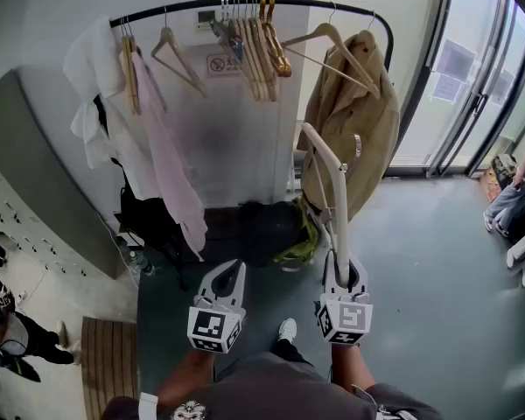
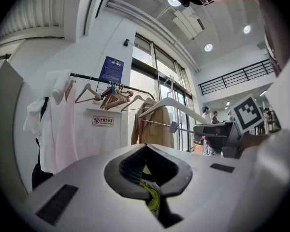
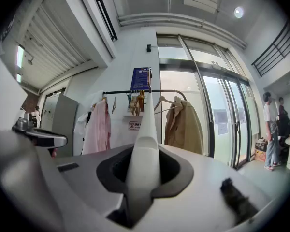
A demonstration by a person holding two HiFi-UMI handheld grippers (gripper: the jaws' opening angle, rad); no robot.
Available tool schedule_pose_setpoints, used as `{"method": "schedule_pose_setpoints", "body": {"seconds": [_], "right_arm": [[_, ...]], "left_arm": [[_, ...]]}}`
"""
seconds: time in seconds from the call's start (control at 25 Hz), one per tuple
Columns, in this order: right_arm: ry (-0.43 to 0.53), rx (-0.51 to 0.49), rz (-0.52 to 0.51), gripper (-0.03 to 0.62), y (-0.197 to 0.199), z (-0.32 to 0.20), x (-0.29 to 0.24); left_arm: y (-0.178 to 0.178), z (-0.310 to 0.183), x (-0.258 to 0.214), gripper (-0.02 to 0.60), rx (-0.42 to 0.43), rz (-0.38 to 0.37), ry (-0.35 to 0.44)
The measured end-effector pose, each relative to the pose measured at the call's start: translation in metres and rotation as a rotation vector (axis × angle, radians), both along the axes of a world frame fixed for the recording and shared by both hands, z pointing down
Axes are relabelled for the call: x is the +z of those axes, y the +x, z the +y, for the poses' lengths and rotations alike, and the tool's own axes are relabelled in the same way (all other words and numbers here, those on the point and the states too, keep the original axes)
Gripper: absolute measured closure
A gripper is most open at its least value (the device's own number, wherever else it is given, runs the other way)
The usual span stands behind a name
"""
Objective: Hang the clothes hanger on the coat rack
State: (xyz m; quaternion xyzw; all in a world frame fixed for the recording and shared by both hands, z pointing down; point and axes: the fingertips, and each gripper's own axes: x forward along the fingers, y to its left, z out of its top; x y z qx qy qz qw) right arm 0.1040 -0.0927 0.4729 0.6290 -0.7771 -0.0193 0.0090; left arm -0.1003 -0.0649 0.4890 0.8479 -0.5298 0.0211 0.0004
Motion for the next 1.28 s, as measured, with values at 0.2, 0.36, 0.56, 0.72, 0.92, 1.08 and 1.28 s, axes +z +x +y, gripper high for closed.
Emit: {"method": "schedule_pose_setpoints", "body": {"seconds": [0.2,0.36,0.56,0.72,0.92,1.08,1.28], "right_arm": [[-0.003,-0.028,0.02,0.526,0.023,-0.051,0.002],[-0.006,-0.059,0.014,0.526,0.032,-0.094,-0.003],[-0.011,-0.115,0.001,0.526,0.032,-0.137,-0.01],[-0.002,-0.144,-0.012,0.525,0.029,-0.162,-0.017],[0.007,-0.142,-0.001,0.525,0.031,-0.191,-0.028],[0.015,-0.126,0.002,0.526,0.026,-0.213,-0.042],[0.034,-0.104,-0.012,0.526,0.017,-0.242,-0.065]], "left_arm": [[0.025,-0.035,-0.001,0.572,-0.006,-0.019,-0.004],[0.043,-0.07,-0.004,0.572,-0.015,-0.025,-0.012],[0.054,-0.108,-0.009,0.572,-0.053,-0.041,-0.019],[0.051,-0.13,-0.003,0.572,-0.095,-0.024,-0.039],[0.049,-0.153,0.003,0.572,-0.095,0.024,-0.047],[0.05,-0.169,0.003,0.572,-0.062,0.046,-0.04],[0.047,-0.192,-0.007,0.572,-0.021,0.032,-0.02]]}}
